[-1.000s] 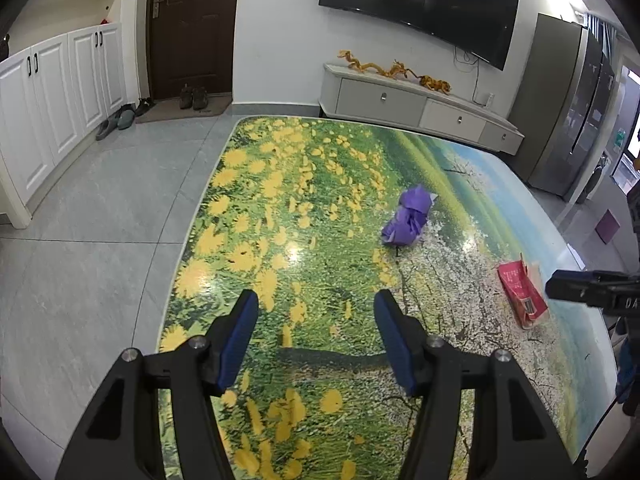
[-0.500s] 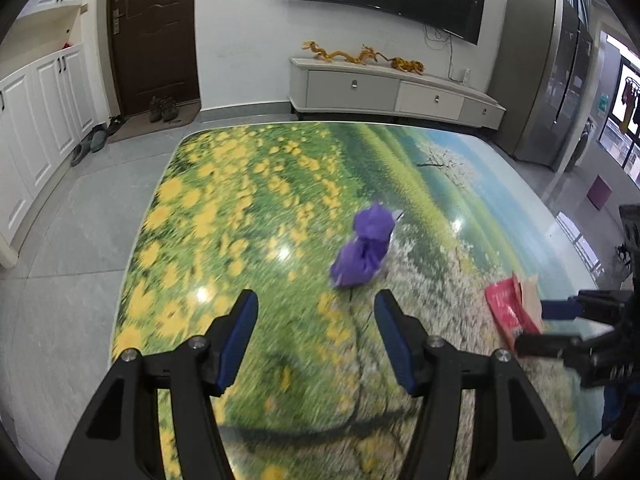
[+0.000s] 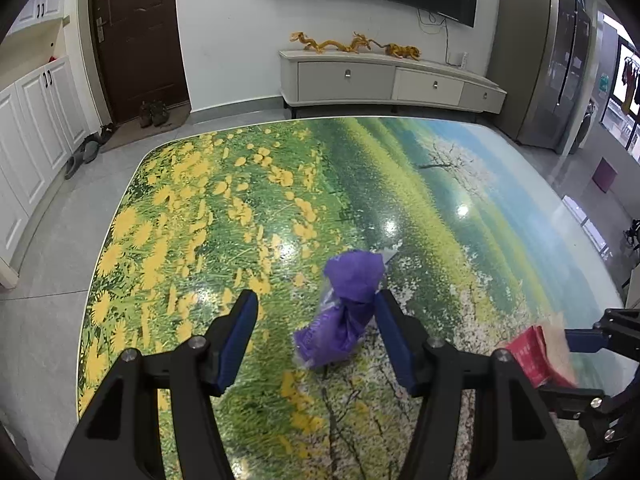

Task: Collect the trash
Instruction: 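Grasp the purple bag with the left tool while the right tool grasps the pink tissue pack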

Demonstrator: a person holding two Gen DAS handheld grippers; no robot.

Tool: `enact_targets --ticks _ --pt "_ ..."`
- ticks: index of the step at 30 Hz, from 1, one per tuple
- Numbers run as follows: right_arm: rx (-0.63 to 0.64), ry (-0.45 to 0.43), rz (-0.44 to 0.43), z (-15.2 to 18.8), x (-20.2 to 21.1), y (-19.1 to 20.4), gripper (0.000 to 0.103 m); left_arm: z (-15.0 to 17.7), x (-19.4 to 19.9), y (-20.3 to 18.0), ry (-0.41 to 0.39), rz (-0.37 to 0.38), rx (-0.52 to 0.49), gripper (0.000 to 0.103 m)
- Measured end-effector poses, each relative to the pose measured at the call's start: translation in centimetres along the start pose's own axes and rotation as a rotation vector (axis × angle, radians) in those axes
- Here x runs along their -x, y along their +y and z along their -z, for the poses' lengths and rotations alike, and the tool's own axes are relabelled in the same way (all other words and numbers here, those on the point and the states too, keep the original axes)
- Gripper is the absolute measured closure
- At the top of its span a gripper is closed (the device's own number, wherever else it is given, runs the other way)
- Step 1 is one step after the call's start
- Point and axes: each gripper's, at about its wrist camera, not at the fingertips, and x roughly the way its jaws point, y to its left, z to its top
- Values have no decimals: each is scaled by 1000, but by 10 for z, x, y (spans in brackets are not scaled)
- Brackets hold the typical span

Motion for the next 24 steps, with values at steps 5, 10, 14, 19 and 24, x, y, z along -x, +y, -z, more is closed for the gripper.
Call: enact_targets --ticks 5,10,14,19,24 --pt "4 -13 -3 1 3 -5 58 1 -9 -4 15 -14 -3 45" --pt "19 -18 -8 1 3 -7 61 2 -9 -6 8 -12 -1 60" --pt "27 -16 -15 1 3 -6 61 2 -12 -6 24 2 5 68" --pt "49 -13 -21 -4 -2 -3 61 2 -13 -5 27 20 16 73" --pt "83 -18 -22 -2 -3 1 71 7 -8 -12 22 19 5 74"
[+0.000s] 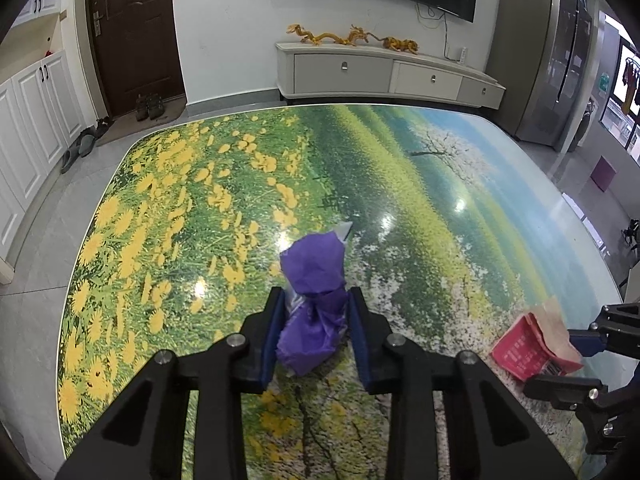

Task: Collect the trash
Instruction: 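Grasp the purple bag with the left tool while the right tool grasps the pink tissue pack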

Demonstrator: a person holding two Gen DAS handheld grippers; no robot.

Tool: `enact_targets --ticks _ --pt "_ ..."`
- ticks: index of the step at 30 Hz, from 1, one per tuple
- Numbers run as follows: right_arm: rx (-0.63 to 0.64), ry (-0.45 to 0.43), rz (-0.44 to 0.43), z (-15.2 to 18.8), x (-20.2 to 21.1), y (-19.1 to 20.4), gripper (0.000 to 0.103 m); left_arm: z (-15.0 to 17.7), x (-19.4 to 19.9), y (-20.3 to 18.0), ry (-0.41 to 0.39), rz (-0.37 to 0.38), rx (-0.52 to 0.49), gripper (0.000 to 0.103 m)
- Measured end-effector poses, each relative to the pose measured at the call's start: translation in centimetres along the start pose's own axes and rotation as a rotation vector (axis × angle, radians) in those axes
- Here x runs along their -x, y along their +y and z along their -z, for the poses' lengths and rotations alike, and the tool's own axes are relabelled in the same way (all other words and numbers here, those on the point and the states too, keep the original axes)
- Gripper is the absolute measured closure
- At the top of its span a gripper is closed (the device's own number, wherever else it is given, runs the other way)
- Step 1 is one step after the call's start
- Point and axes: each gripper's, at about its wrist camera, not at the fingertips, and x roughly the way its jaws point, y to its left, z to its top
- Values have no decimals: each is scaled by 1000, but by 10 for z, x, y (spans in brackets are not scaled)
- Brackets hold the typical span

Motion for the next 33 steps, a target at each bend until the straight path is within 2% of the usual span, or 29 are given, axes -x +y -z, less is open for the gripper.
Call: enact_targets --ticks 16,33 --pt "-95 -53 24 29 30 -26 72 19 35 -48 -29 11 -79 74" --pt "-130 -168 14 59 86 -31 72 40 98 -96 -105 -63 -136 74"
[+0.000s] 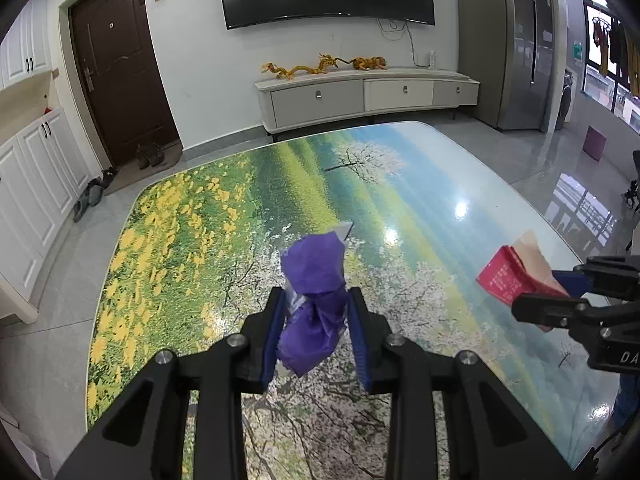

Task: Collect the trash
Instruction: 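Grasp the purple bag with the left tool while the right tool grasps the pink tissue pack, then carry the purple bag and pink pack to the bin and open both tools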

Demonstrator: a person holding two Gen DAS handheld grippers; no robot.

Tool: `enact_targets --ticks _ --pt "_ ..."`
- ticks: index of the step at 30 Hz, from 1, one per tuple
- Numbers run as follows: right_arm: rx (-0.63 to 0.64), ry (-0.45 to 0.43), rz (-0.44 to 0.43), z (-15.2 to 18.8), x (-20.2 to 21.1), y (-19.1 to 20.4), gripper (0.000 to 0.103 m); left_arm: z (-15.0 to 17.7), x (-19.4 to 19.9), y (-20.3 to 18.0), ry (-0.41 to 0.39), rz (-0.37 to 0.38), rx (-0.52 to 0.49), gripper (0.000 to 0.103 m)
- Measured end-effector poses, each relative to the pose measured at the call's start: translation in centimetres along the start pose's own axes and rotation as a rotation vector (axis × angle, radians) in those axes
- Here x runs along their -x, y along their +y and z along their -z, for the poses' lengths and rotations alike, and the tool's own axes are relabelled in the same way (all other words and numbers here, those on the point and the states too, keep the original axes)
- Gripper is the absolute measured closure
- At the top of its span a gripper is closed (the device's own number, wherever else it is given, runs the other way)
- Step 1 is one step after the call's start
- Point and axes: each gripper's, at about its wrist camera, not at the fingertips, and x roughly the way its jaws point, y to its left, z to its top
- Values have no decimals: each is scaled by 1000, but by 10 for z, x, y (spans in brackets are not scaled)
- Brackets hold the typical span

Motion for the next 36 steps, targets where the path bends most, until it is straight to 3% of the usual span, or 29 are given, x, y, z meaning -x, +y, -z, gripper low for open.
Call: enact_targets --ticks 17,27,36 --pt "-74 -113 -12 15 47 -32 72 -4 39 -39 -29 -186 -79 74" --pt "-85 -161 6 20 69 -41 72 -15 65 -56 -64 -162 -84 74" --pt "-114 -188 30 25 79 -60 72 -25 63 -76 -65 -143 -124 74"
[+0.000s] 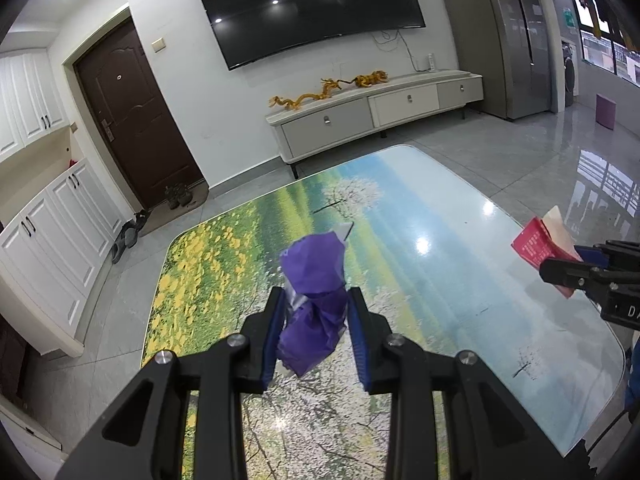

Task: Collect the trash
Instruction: 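Carry the purple bag and pink pack to the bin and open both tools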

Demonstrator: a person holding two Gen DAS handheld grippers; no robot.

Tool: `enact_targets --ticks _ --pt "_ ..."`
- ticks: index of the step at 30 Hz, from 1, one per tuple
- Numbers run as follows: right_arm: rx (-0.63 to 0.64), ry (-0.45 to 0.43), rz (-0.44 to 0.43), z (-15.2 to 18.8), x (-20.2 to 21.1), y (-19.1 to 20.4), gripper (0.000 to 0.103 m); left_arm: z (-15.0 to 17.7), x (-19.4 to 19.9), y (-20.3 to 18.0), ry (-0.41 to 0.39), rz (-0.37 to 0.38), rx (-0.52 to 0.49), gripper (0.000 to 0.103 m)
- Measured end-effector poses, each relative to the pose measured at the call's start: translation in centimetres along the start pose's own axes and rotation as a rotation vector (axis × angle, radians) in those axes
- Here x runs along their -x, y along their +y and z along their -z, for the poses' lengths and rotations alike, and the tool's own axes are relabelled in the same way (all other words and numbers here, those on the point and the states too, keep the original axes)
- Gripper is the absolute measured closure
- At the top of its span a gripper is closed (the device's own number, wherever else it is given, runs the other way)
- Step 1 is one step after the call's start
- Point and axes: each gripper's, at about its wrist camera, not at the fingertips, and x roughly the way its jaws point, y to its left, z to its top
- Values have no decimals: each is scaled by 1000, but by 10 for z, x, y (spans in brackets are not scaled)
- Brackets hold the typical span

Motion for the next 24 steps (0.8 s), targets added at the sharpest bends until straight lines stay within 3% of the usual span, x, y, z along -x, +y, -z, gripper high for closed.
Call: enact_targets --ticks 12,24 --pt "-111 -43 67 2 18 -55 72 -28 -15 -53 7 84 -101 74" --pt "-268 -57 196 21 42 -135 72 -60 -43 -159 22 252 -252 74"
